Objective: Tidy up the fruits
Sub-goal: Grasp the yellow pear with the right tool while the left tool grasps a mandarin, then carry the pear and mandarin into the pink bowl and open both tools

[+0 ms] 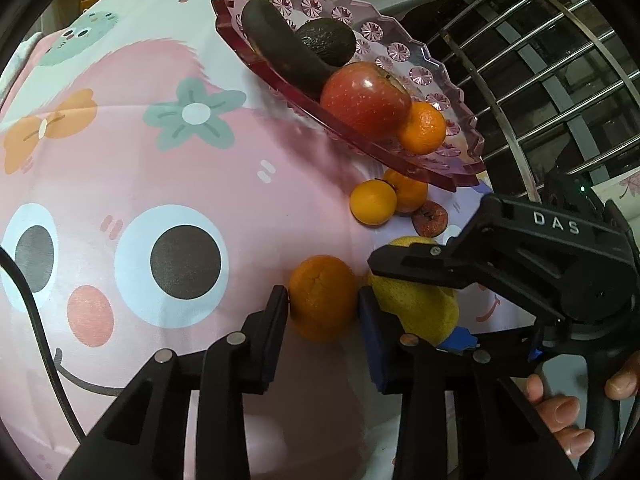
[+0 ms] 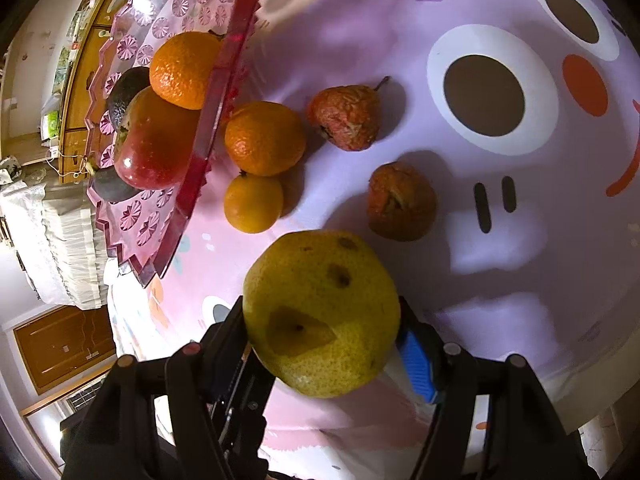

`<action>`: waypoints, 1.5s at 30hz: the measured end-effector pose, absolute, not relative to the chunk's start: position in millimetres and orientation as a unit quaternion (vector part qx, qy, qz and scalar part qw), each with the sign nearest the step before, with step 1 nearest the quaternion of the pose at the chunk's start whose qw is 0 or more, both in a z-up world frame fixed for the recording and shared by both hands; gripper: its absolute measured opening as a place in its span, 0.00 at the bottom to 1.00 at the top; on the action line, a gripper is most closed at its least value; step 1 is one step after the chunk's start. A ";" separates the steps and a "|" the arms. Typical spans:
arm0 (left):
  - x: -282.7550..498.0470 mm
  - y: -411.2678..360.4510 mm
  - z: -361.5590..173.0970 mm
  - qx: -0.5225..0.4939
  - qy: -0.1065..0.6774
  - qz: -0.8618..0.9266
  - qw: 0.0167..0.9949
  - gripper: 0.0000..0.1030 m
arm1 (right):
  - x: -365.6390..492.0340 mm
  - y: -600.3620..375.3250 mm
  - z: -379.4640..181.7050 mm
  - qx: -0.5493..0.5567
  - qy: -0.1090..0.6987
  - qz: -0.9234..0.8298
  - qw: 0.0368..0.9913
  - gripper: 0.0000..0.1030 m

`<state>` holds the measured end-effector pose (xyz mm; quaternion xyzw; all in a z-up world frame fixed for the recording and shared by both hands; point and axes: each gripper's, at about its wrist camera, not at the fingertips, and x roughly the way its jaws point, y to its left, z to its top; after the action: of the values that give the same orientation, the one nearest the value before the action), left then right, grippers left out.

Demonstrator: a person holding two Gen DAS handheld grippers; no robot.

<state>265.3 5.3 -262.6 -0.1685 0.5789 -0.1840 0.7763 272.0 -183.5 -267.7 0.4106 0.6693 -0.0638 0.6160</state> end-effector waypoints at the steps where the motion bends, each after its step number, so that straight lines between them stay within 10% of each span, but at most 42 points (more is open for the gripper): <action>1: 264.9 5.5 -262.3 -0.169 0.578 -0.183 0.777 0.32 | 269.1 -186.4 -267.4 0.411 0.669 -0.064 0.616 0.67; 45: 300.6 36.0 -148.3 -0.148 0.404 -0.124 0.894 0.31 | 299.4 -227.3 -134.4 0.250 0.548 -0.032 0.798 0.66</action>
<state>300.6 36.0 -148.3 -0.1475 0.4038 -0.1240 0.8943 299.4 -227.3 -134.4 0.2504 0.5479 -0.0323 0.7975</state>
